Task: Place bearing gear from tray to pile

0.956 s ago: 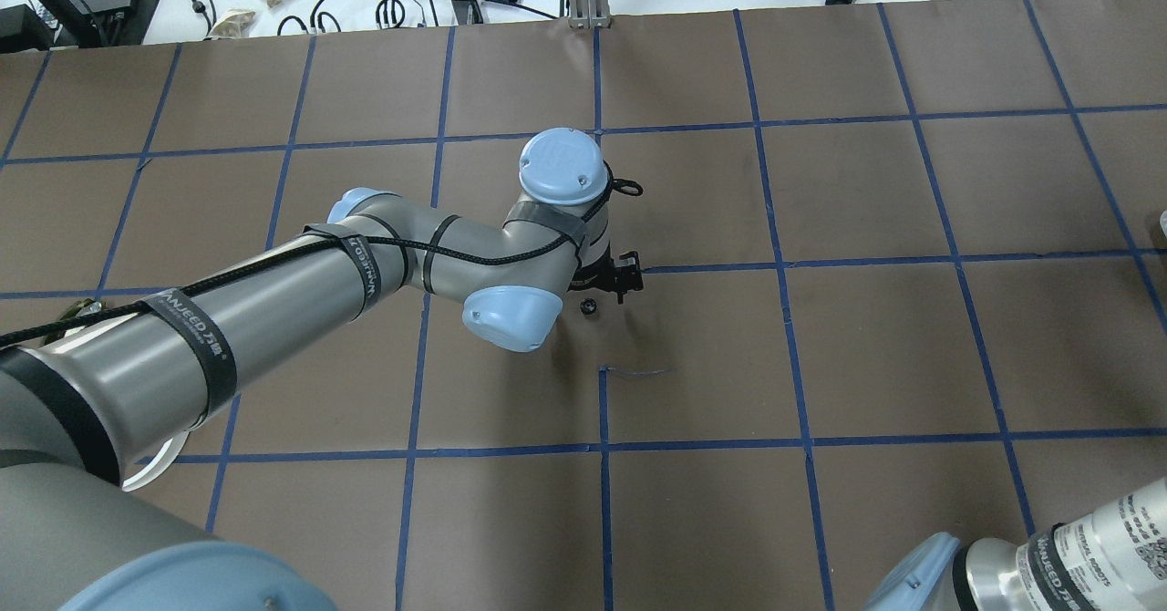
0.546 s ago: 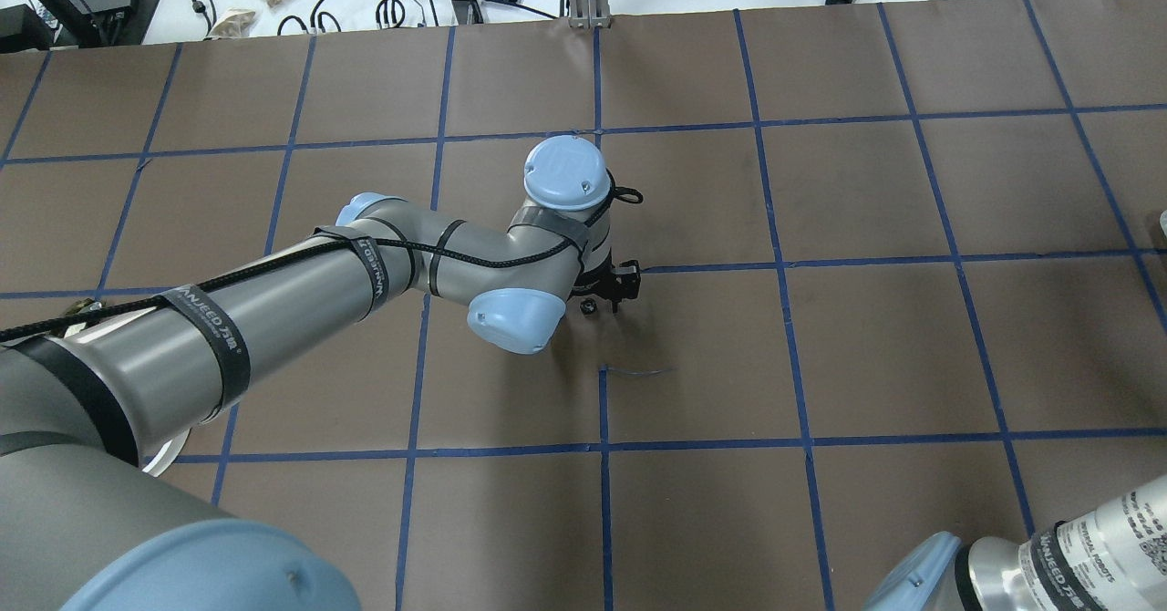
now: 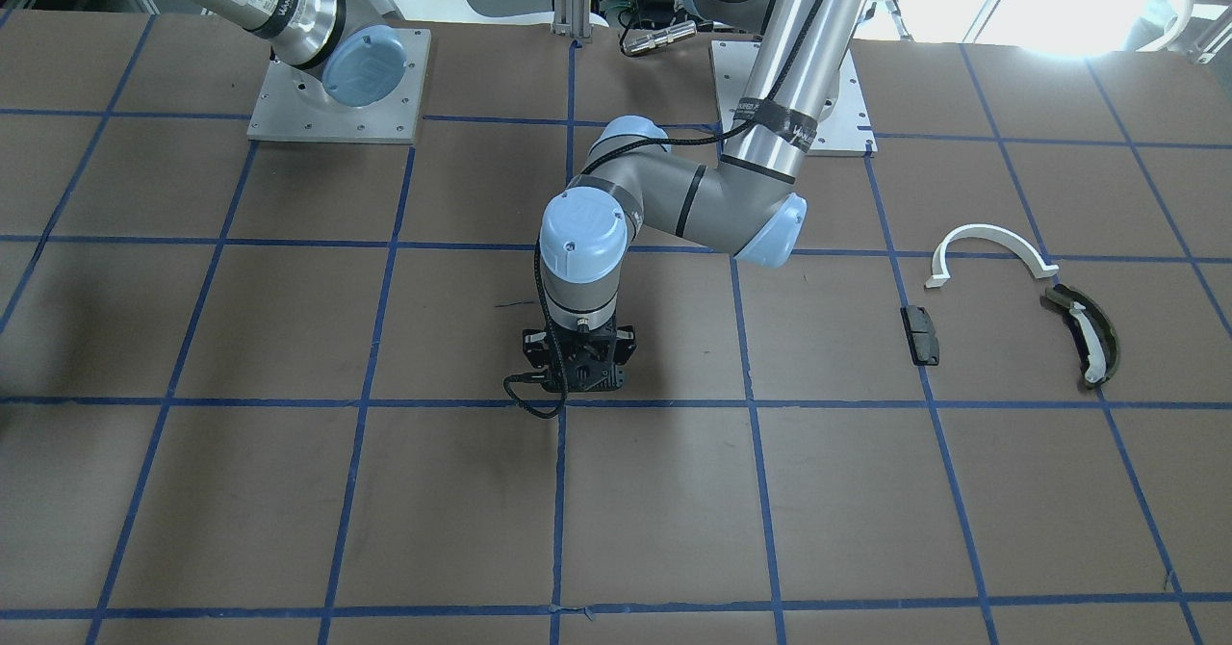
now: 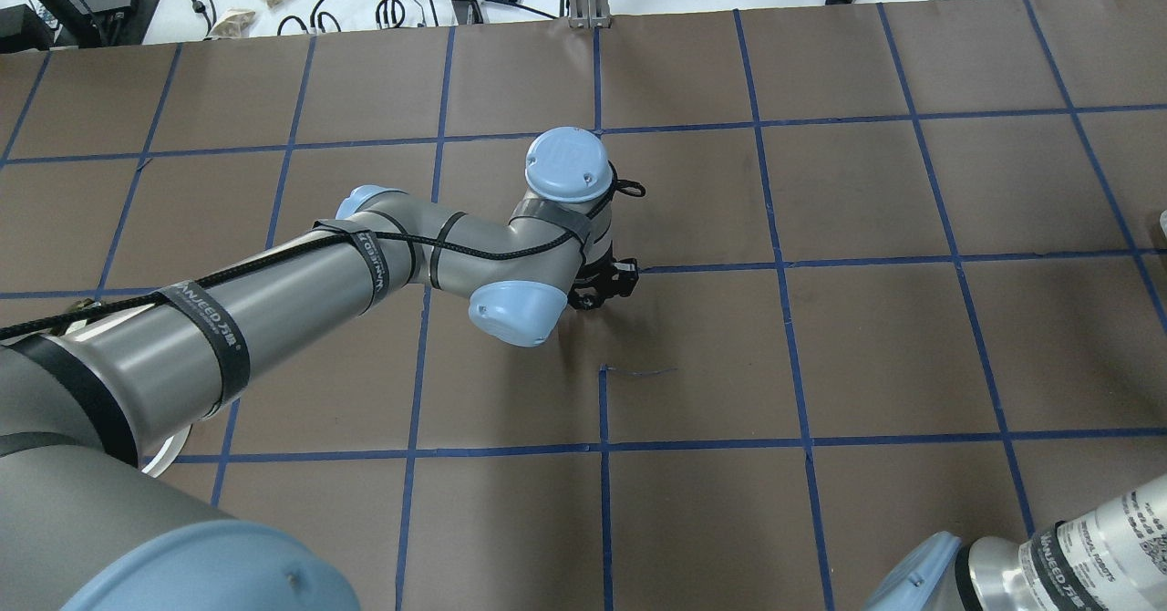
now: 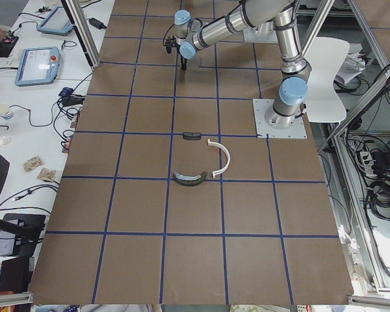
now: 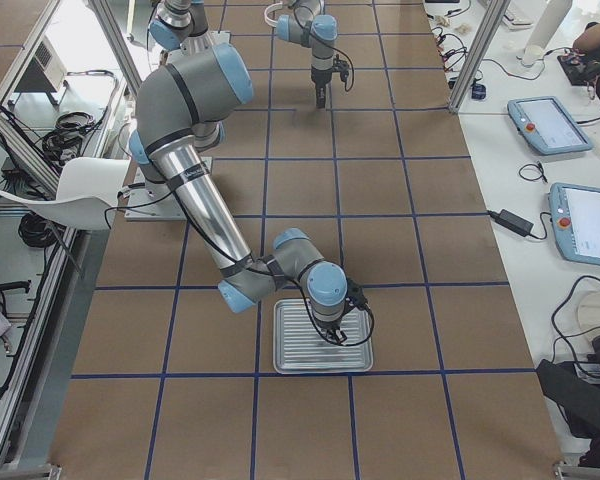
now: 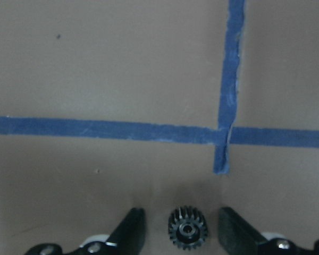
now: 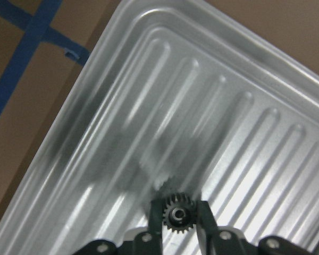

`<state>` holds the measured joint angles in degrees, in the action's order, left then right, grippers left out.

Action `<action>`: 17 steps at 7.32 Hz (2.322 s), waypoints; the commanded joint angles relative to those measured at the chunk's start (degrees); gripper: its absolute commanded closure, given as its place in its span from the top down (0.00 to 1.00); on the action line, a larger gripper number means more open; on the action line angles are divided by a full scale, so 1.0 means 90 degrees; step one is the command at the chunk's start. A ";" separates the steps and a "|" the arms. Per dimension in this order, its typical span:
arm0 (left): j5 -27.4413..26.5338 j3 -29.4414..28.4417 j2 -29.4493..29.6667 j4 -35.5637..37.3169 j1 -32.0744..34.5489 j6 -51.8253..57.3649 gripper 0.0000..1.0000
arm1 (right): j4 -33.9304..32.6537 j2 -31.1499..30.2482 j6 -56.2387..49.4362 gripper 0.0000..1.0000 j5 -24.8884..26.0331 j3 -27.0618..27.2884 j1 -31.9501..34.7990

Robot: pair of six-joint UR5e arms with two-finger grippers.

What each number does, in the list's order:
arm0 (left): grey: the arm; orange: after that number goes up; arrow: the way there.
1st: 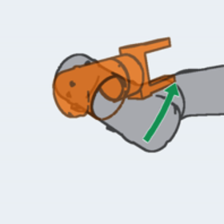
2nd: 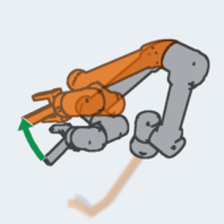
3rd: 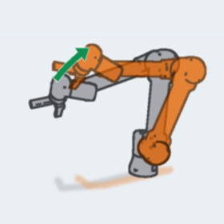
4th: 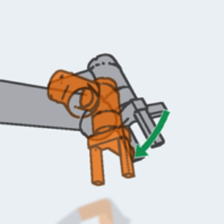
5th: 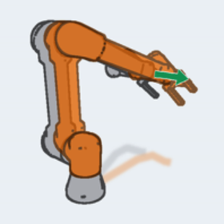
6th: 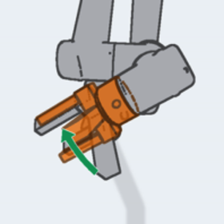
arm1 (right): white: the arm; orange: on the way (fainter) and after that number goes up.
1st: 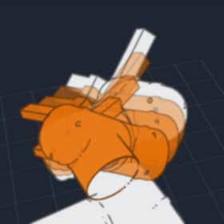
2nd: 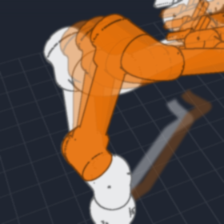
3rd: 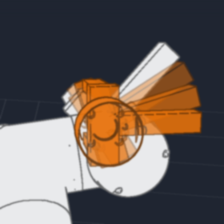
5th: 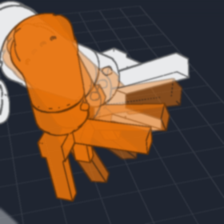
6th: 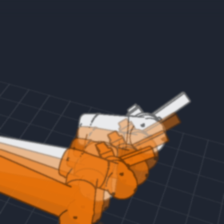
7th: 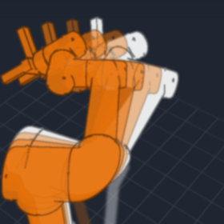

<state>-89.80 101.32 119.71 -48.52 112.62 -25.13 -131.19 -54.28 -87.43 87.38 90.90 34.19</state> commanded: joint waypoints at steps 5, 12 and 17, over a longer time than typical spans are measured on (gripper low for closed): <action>-0.0148 -0.0360 -0.1268 -0.2193 -0.2028 0.2561 0.00 | 0.2155 -0.2334 0.1984 0.03 0.0251 -0.0041 0.1654; -0.0709 0.0186 -0.1262 -0.2275 -0.5742 0.6150 0.00 | 0.1597 -0.1764 1.1020 0.03 0.0194 0.0825 0.7492; -0.0473 0.1311 -0.1045 -0.0293 -0.6165 0.6601 0.78 | -0.0244 -0.0865 1.2381 0.09 -0.0010 0.1248 0.8584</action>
<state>-94.89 111.89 110.59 -54.49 57.45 34.21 -130.35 -63.82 23.75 88.70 102.37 111.07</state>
